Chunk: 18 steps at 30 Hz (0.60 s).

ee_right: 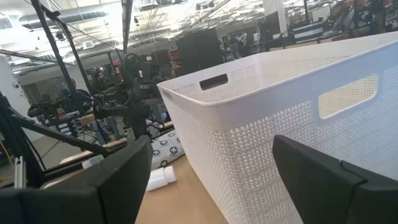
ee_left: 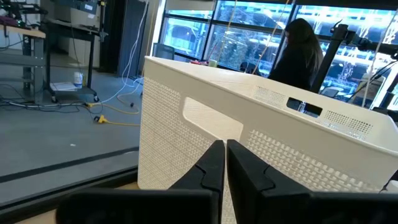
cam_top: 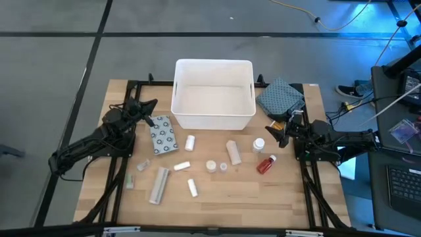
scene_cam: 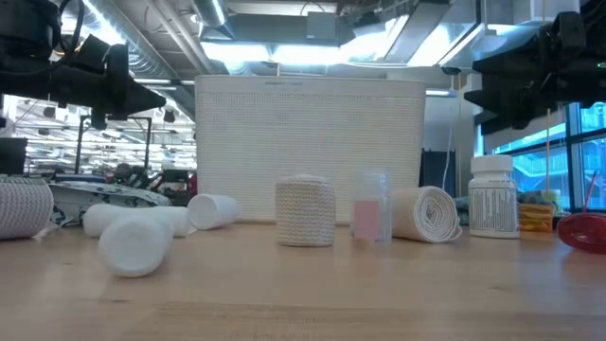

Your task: Pick & place medical supplies in basket/bin

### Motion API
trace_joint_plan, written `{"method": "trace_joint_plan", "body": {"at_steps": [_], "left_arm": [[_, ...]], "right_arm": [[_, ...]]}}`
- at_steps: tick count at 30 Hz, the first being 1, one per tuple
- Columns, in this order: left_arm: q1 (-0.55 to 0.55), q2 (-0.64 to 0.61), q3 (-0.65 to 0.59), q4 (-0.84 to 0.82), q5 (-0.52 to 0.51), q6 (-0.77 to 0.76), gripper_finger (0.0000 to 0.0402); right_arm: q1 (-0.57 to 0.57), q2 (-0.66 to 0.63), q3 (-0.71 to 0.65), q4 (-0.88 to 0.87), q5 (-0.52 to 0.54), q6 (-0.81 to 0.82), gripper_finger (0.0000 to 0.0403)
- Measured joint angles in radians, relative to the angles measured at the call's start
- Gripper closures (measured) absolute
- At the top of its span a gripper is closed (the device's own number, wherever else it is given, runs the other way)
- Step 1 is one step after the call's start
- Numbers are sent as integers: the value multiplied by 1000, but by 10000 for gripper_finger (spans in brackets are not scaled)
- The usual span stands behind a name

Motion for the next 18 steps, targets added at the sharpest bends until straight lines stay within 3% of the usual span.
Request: {"method": "trace_joint_plan", "body": {"at_steps": [3,6,10,14,18], "left_arm": [[0,0,0,0,0,0,393],[0,0,0,0,0,0,393],[0,0,0,0,0,0,389],[0,0,0,0,0,0,390],[0,0,0,7,-52,0,394]], "right_arm": [[0,0,0,26,7,48,72],[0,0,0,120,74,143,72],[0,2,26,189,165,132,72],[0,48,165,71,187,98,72],[3,194,402,-217,147,121,72]]}}
